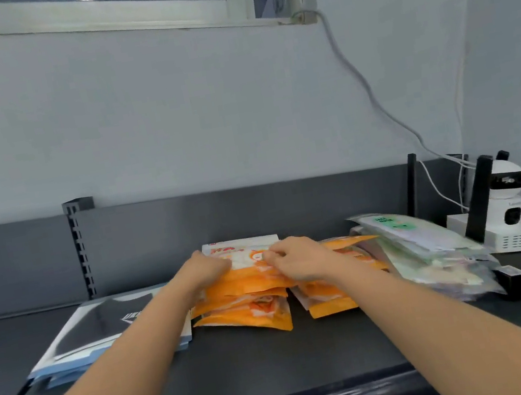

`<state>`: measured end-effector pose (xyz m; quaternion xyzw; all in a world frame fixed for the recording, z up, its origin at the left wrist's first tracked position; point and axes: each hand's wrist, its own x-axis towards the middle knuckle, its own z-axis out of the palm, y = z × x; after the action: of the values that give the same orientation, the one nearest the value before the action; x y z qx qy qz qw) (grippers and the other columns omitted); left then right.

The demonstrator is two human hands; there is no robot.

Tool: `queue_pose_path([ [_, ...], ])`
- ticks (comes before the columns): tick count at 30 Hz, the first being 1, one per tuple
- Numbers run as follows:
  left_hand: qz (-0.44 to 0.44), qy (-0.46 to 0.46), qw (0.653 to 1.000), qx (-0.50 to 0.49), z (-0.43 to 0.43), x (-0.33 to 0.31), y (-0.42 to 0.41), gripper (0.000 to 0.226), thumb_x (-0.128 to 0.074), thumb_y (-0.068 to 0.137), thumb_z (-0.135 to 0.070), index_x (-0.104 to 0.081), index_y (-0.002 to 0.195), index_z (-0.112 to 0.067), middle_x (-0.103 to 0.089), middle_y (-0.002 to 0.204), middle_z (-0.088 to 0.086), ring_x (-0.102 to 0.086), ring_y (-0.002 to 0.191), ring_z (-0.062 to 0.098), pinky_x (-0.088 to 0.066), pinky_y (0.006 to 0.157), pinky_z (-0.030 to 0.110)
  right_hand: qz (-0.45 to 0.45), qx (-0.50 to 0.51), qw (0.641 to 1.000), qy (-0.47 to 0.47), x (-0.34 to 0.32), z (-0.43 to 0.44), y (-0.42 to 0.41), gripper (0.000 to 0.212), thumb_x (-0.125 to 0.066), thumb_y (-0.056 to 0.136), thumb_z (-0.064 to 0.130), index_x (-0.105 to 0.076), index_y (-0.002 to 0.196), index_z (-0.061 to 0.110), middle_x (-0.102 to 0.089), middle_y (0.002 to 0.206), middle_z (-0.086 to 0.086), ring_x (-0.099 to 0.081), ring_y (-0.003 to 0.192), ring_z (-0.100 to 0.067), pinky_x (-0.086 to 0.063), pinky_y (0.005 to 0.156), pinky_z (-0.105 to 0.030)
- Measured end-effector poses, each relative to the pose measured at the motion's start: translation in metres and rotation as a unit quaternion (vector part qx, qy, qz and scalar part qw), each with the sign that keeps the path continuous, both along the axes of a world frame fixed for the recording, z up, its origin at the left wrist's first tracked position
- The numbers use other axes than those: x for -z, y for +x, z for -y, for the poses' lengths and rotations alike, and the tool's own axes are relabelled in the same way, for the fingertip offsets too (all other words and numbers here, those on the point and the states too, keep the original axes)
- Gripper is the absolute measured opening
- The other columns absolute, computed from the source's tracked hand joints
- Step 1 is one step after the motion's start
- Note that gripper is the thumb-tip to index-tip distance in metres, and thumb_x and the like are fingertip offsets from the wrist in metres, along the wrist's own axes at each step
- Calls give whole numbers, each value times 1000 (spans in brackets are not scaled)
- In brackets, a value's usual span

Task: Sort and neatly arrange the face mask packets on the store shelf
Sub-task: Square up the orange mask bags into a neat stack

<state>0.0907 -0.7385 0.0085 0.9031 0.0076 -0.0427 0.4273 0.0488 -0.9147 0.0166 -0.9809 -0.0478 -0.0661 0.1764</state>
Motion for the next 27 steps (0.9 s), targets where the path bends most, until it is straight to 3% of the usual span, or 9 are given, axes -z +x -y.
queue_pose_path([
  [3,-97,-161,982,20,-8,-1,-12,66,-62,92,-36,-32,145,-11,-44,144,13,-46,127,32,-41,87,38,1,20,1000,18,6,-3,3,41,-41,101,44,-57,74,18,-58,79,1,-54,80,-17,-37,61,-29],
  [5,-126,-201,971,28,-11,0,-9,59,-65,90,-35,-40,139,-14,-52,134,12,-54,114,30,-43,87,38,0,30,999,33,9,-4,4,37,-45,98,48,-68,96,19,-66,99,1,-59,92,-16,-44,70,-29],
  [7,-141,-232,962,34,-11,1,-6,44,-68,88,-32,-46,123,-16,-59,106,8,-57,88,24,-46,83,38,0,46,998,47,10,-5,3,38,-48,97,50,-67,116,22,-64,120,1,-59,107,-17,-47,81,-30],
  [11,-177,-283,942,29,-12,3,-5,32,-75,81,-34,-59,94,-10,-69,76,10,-62,75,27,-49,63,39,10,65,996,59,15,-6,1,39,-54,95,49,-65,121,22,-62,129,0,-58,114,-17,-47,88,-30],
  [14,-174,-324,930,10,-13,12,1,47,-82,70,-44,-61,102,-15,-73,90,11,-67,88,30,-54,80,43,14,76,994,76,19,-7,0,41,-59,92,48,-63,124,23,-60,130,0,-57,114,-16,-48,89,-30],
  [17,-172,-344,923,-14,-11,18,3,60,-85,63,-46,-59,109,-18,-70,101,9,-65,96,30,-50,93,43,13,84,992,93,20,-6,-2,41,-63,89,47,-63,123,24,-58,130,-1,-57,114,-17,-50,90,-31],
  [21,-164,-374,913,-11,-9,28,15,111,-97,31,-42,-48,129,-20,-71,106,12,-70,91,36,-57,74,53,11,88,988,129,22,-5,-4,40,-68,87,44,-63,120,23,-59,129,-2,-57,113,-17,-50,90,-31],
  [22,-165,-382,909,-15,-9,32,20,115,-98,30,-39,-45,131,-21,-69,108,14,-70,90,38,-57,69,55,15,92,986,137,22,-5,-3,41,-69,87,44,-62,121,23,-59,129,-2,-57,113,-17,-50,90,-31],
  [27,-141,-420,896,-23,-10,33,9,87,-90,59,-25,-42,131,-16,-66,111,15,-66,92,35,-57,68,46,-1,125,967,221,25,-2,6,80,-80,77,40,-40,143,18,-48,143,-4,-48,128,-23,-46,98,-35],
])
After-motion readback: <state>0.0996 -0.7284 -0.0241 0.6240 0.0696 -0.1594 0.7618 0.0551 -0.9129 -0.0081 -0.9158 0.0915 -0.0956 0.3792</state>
